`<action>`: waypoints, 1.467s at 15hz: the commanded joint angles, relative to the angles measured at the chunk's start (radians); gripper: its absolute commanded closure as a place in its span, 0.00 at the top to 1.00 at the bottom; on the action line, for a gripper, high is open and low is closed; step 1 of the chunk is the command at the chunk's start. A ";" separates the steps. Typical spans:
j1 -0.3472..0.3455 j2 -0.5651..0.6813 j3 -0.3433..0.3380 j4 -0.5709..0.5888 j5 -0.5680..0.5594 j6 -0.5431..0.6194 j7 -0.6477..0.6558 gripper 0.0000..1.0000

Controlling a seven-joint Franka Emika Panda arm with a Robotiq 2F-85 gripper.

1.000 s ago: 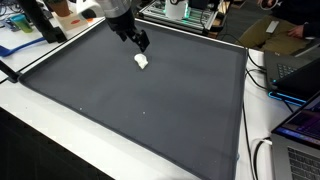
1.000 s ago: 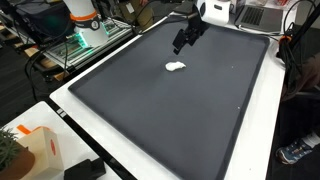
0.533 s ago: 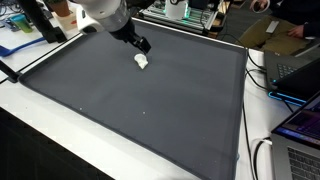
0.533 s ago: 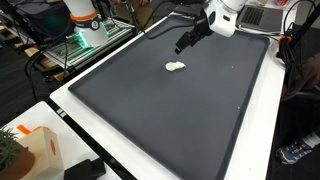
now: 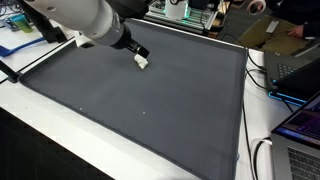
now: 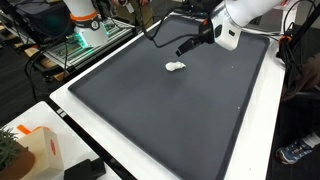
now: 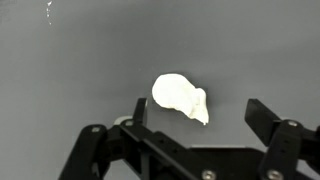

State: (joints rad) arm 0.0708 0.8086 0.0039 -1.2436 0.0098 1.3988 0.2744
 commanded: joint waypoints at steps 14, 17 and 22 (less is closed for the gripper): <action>-0.111 -0.460 -0.025 -0.431 0.124 0.361 -0.128 1.00; -0.109 -0.589 -0.025 -0.565 0.065 0.504 -0.246 1.00; -0.108 -0.603 -0.026 -0.551 0.084 0.500 -0.276 1.00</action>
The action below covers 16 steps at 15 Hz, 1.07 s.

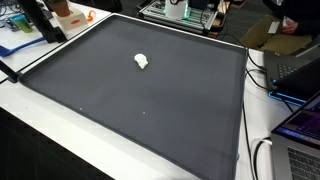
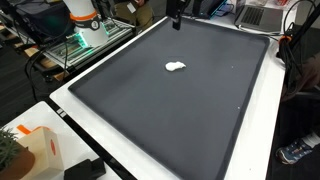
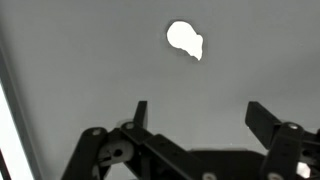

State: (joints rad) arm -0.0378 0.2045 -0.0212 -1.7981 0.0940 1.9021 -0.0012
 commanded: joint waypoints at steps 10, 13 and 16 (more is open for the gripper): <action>-0.002 -0.039 -0.002 -0.058 0.005 0.037 -0.006 1.00; -0.014 -0.128 -0.006 -0.181 0.028 0.070 -0.048 1.00; -0.032 -0.252 -0.017 -0.339 0.074 0.081 -0.129 1.00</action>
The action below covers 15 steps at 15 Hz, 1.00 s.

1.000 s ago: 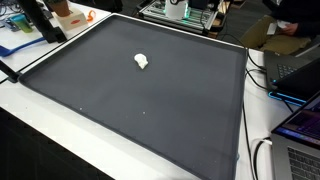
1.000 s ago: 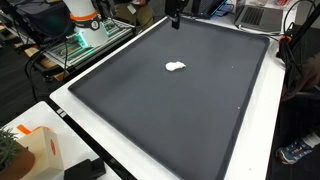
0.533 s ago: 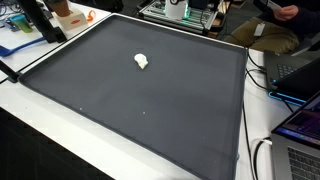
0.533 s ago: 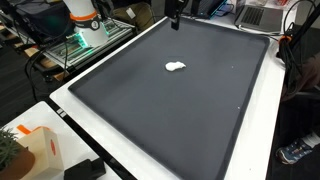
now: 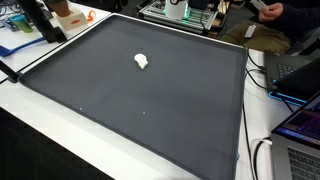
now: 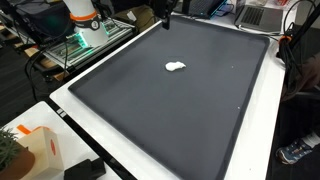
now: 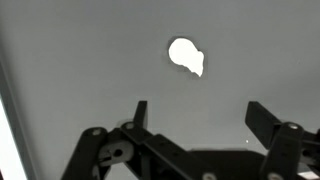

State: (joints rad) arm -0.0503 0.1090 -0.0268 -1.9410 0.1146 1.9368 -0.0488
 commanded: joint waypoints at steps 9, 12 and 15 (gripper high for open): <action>0.034 -0.395 -0.013 -0.441 0.014 0.025 -0.227 1.00; 0.039 -0.438 -0.014 -0.476 0.012 0.027 -0.235 1.00; 0.044 -0.476 -0.002 -0.515 0.021 0.060 -0.197 1.00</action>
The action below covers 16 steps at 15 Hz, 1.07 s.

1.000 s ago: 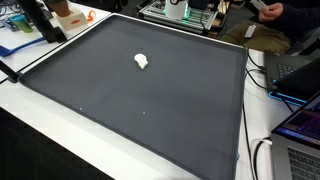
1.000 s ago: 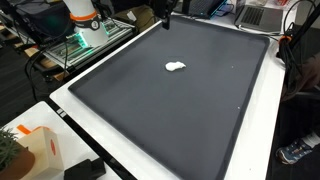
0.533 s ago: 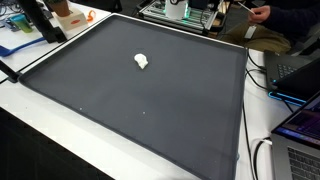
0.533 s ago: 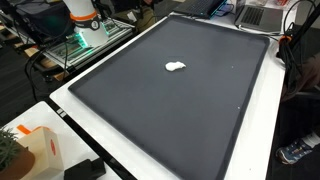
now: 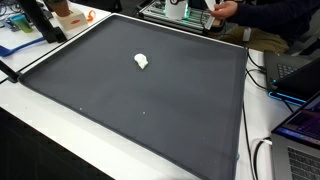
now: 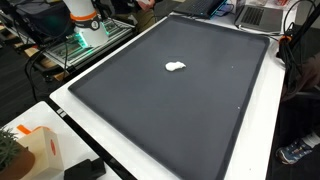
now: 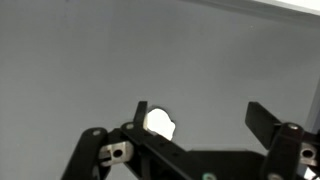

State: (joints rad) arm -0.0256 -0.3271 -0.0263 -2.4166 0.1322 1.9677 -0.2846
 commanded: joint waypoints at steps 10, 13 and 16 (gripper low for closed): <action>0.039 -0.078 -0.006 -0.061 0.014 0.003 0.080 0.68; 0.043 -0.065 -0.004 -0.057 0.010 0.005 0.079 0.44; 0.046 -0.059 -0.005 -0.057 0.009 0.007 0.076 0.22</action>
State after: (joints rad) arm 0.0105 -0.3760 -0.0254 -2.4558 0.1373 1.9749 -0.2165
